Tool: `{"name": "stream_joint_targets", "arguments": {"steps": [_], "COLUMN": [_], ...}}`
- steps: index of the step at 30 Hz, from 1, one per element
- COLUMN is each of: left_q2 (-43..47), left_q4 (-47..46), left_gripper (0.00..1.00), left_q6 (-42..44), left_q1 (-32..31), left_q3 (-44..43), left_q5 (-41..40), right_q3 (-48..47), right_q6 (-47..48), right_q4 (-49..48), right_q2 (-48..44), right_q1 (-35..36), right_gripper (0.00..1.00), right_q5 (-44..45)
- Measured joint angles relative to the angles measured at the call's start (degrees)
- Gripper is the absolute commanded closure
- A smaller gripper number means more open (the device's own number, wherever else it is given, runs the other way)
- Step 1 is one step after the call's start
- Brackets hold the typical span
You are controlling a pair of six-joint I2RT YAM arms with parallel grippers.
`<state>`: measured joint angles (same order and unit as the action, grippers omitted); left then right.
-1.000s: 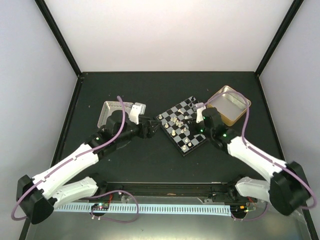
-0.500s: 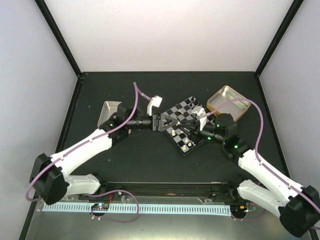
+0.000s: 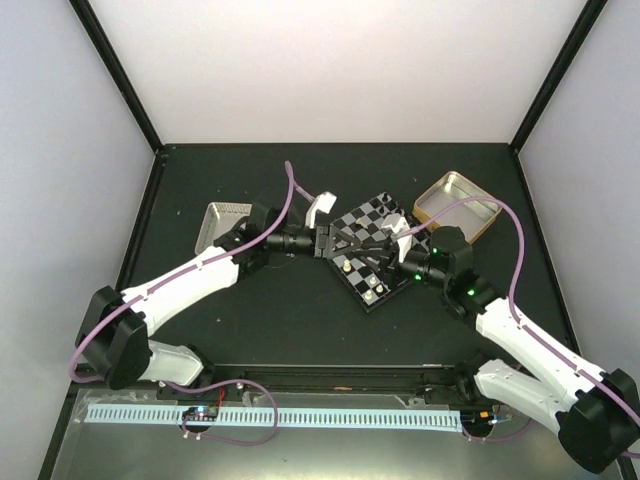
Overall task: Set up the chess pieces on the board
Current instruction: Pick up the chess piece from the chessboard, then place the chess piece on the chessboard.
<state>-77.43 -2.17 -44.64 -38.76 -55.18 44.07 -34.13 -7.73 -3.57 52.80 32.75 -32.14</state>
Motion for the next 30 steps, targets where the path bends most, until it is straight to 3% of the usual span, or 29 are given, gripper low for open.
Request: {"name": "stream_joint_targets", "arguments": {"steps": [6, 12, 16, 25, 30], "left_q2": [-1.22, -1.22, -1.18, -1.42, -8.04], "left_q4": [1.88, 4.13, 6.97, 13.35, 17.27], "left_gripper": [0.98, 0.98, 0.98, 0.98, 0.98], "left_q6": [0.52, 2.71, 6.84, 20.48, 26.27], "left_q1": [-0.20, -0.24, -0.31, -0.33, -0.33], "left_q3": [-0.39, -1.42, -2.56, -2.45, -6.19], "left_q5": [-0.07, -0.76, -5.27, -26.25, -37.11], "right_q3": [0.00, -0.13, 0.02, 3.17, 0.70], "right_q6": [0.00, -0.96, -3.80, -15.34, -22.93], "right_q4": [0.35, 1.22, 2.45, 5.07, 12.02], "right_q2": [0.37, 0.57, 0.42, -5.01, -2.75], "right_q1": [0.00, 0.02, 0.02, 0.02, 0.00], "right_gripper": [0.82, 0.47, 0.33, 0.28, 0.26], "right_q5": [0.15, 1.31, 3.93, 19.34, 28.37]}}
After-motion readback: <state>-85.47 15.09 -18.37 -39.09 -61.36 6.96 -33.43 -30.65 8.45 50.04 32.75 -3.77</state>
